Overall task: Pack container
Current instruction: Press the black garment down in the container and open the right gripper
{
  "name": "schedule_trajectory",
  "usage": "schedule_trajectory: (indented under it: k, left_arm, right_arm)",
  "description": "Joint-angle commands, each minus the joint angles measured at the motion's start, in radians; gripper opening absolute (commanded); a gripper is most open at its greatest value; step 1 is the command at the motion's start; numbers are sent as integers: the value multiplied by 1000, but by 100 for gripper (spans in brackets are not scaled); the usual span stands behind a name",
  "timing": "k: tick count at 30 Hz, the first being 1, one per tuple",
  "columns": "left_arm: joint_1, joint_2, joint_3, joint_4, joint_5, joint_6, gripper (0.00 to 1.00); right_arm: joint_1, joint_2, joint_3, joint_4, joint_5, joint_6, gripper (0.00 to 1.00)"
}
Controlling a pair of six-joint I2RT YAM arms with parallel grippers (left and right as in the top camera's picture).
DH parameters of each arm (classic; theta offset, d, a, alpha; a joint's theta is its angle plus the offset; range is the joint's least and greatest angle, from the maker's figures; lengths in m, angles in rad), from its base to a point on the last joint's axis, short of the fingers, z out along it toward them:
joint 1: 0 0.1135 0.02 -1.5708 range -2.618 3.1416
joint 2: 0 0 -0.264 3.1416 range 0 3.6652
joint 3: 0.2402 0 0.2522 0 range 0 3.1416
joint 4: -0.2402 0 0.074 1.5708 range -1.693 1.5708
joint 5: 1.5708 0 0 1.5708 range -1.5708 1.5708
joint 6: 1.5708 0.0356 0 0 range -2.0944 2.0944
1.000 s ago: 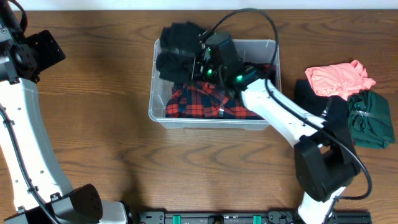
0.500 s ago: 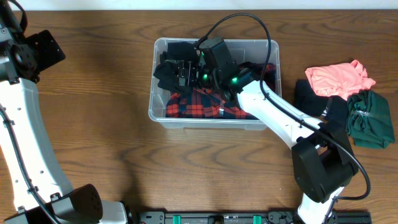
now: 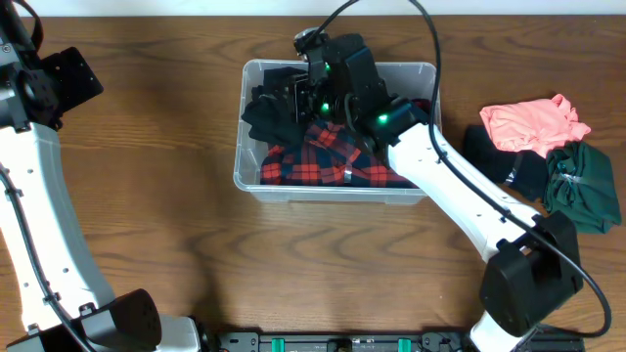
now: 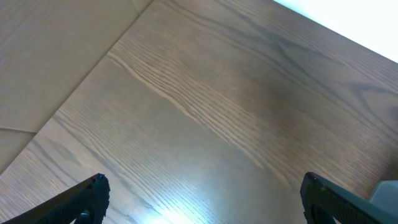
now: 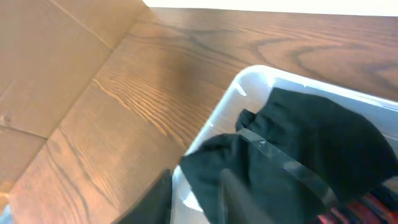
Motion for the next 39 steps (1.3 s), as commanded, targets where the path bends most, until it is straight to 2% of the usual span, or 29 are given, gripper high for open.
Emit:
schedule_trajectory:
  k: [1,16,25,30,34,39]
  left_arm:
    - [5,-3,-4,-5,-8,-9,98]
    - [5,-3,-4,-5,-8,-9,98]
    - [5,-3,-4,-5,-8,-9,98]
    - [5,-3,-4,-5,-8,-9,98]
    - [5,-3,-4,-5,-8,-9,98]
    - [5,-3,-4,-5,-8,-9,98]
  right_arm:
    - [26,40,5,-2,12,-54,15]
    - [124,229,4,6,5,-53,3]
    - [97,213,5,9,-22,-62,1]
    - [98,121,7,9,-22,-92,1]
    - [99,59,8,14,9,-106,2]
    - [96,63,7,28,75,-114,2]
